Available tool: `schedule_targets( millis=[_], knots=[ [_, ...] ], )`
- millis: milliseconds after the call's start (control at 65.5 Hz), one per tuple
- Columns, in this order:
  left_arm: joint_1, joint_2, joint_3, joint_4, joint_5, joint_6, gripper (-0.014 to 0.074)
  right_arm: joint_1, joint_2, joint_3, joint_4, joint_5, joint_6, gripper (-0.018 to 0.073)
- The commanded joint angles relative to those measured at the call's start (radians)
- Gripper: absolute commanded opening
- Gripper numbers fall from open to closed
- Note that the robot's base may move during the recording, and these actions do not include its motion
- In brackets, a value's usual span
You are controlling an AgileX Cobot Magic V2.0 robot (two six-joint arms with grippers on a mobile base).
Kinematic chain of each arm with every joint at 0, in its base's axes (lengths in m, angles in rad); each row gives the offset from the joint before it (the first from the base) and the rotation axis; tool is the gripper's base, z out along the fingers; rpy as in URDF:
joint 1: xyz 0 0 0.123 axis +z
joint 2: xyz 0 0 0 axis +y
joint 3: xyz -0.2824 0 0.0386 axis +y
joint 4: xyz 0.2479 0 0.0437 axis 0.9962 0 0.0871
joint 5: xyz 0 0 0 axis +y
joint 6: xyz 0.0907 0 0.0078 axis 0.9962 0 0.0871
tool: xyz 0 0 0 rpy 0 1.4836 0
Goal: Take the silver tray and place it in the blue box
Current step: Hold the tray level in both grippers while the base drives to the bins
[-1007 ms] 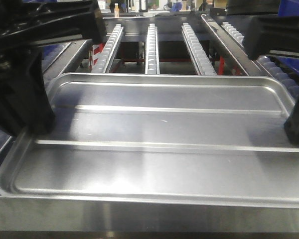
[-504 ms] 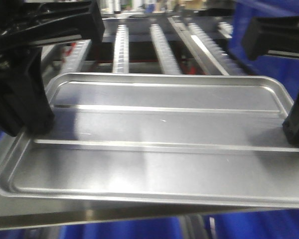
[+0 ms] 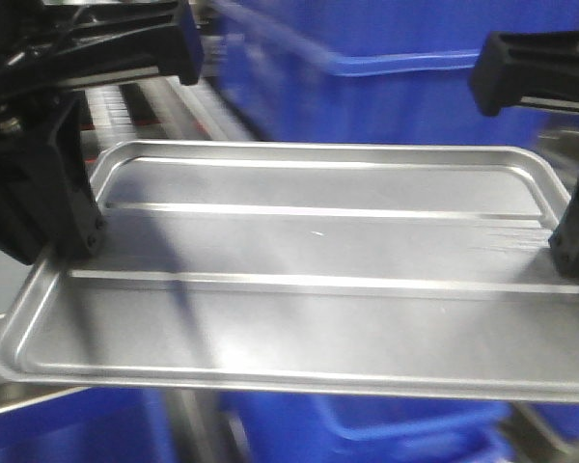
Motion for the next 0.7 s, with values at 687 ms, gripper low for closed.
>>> schedule_targets(
  millis=[687],
  knots=[
    [-0.001, -0.030, -0.022, 0.040, 0.015, -0.014, -0.0104, -0.003, -0.016, -0.022, -0.058, 0.032, -0.009, 0.0049]
  ],
)
